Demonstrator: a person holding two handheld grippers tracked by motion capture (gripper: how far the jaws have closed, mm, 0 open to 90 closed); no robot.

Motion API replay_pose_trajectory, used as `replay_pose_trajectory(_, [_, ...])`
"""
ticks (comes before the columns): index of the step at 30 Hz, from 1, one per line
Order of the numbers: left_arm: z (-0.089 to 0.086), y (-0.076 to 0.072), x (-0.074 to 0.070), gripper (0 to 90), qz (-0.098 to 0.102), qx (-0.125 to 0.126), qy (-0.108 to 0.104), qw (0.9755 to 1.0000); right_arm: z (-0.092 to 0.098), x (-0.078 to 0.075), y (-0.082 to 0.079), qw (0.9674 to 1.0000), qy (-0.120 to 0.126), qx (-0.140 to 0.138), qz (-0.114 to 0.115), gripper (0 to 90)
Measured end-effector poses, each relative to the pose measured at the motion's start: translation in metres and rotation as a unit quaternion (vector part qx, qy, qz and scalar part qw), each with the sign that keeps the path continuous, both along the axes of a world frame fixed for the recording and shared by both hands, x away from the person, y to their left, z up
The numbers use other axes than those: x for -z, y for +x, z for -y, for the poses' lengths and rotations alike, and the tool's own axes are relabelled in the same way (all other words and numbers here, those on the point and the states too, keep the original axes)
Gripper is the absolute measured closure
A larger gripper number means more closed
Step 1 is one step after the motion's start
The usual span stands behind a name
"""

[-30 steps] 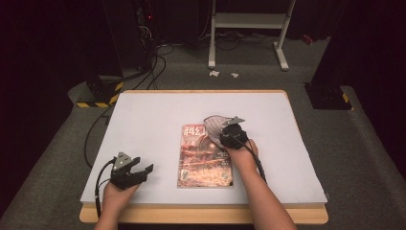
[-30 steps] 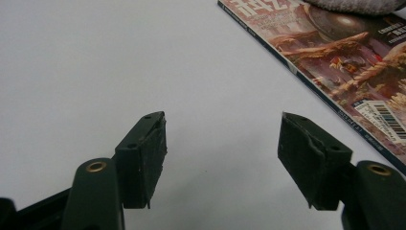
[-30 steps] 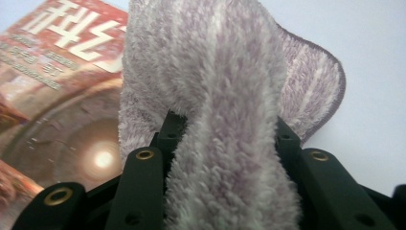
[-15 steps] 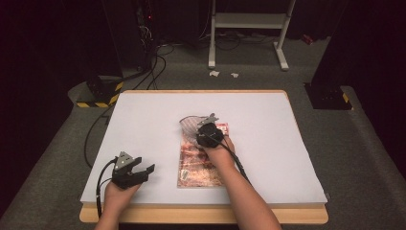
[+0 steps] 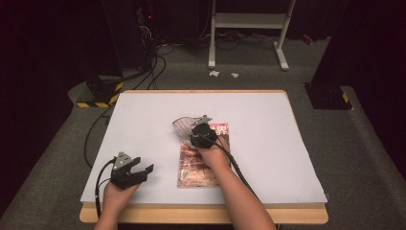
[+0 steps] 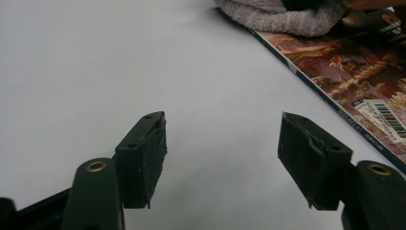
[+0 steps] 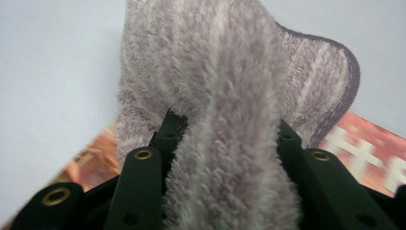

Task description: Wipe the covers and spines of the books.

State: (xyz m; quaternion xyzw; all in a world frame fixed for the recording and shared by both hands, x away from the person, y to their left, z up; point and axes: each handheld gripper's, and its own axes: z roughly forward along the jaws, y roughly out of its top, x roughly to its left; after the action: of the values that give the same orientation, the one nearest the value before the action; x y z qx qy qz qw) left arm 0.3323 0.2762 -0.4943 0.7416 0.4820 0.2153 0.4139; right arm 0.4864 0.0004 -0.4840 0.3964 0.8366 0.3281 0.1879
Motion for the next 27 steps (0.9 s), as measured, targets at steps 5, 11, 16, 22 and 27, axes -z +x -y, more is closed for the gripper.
replay_pose_trajectory(5, [0.001, 0.000, 0.000, 34.1, -0.001, 0.000, 0.004, 1.0000, 0.032, 0.000, -0.002, 0.9996, 0.001, 0.027, 0.001, 60.0])
replay_pose_trajectory(11, [0.003, 0.000, 0.001, 34.1, -0.001, 0.001, 0.009, 1.0000, 0.079, -0.001, -0.005, 0.9978, 0.001, 0.066, 0.006, 60.0])
replay_pose_trajectory(16, [0.007, 0.000, 0.002, 34.1, -0.003, 0.004, 0.014, 0.9999, 0.108, -0.003, -0.009, 0.9960, -0.005, 0.089, 0.009, 60.1])
replay_pose_trajectory(22, [0.008, 0.000, 0.002, 34.0, -0.003, 0.004, 0.015, 0.9999, 0.115, -0.004, -0.010, 0.9954, -0.010, 0.095, 0.010, 60.1])
replay_pose_trajectory(27, [0.006, 0.000, 0.002, 34.0, -0.003, 0.005, 0.013, 0.9999, 0.111, -0.005, -0.009, 0.9953, -0.020, 0.094, 0.013, 60.3])
